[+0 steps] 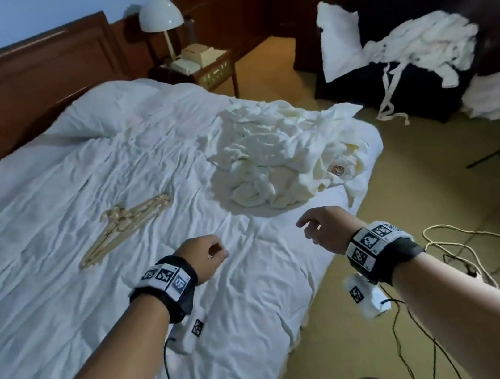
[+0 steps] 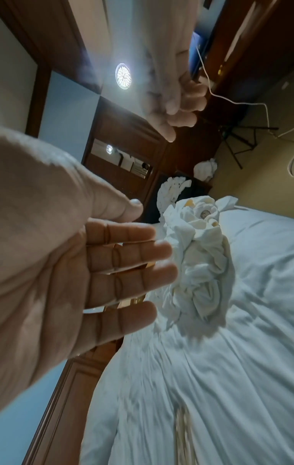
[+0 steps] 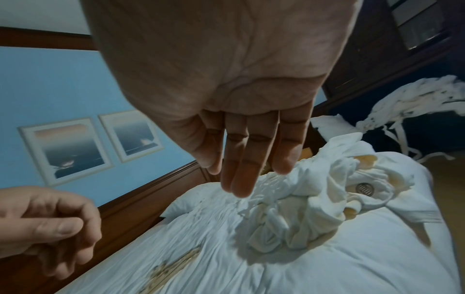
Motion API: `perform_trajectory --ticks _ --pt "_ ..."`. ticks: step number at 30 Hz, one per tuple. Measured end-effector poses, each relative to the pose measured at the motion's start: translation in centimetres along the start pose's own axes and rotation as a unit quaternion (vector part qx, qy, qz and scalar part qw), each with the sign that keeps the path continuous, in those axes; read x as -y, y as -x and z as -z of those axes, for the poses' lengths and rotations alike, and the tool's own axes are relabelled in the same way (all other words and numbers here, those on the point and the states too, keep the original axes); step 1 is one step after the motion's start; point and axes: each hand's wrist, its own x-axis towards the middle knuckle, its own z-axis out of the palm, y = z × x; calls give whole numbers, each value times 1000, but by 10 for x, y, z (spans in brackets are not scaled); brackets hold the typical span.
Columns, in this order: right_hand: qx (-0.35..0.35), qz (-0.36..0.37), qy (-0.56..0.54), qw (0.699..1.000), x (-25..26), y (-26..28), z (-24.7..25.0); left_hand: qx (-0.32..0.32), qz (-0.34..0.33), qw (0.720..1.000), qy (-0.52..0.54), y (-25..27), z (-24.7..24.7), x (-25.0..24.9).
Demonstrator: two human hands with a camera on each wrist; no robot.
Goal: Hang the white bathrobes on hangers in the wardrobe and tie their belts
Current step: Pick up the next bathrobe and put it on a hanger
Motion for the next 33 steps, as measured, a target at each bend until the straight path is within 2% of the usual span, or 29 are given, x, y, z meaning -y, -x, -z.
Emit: perform_trajectory --ticks 4,7,16,18,21,27,33 --pt "0 -31 6 999 -45 -43 29 5 -39 999 1 -73 6 -38" --pt "-2 -29 11 1000 -78 -90 56 -3 -46 999 7 -124 -1 -58" --pt "62 10 43 997 -162 -217 120 -8 36 997 74 -233 -38 -125" --pt "62 9 52 997 -175 -240 130 10 43 996 81 -250 -42 -134" --pt "72 5 42 997 -186 -272 137 32 47 996 69 -281 -36 -139" --pt "76 25 82 993 -202 -324 130 -16 59 997 50 -356 -10 -148" --pt "93 20 107 990 -227 -393 139 30 75 995 59 -398 -34 -157"
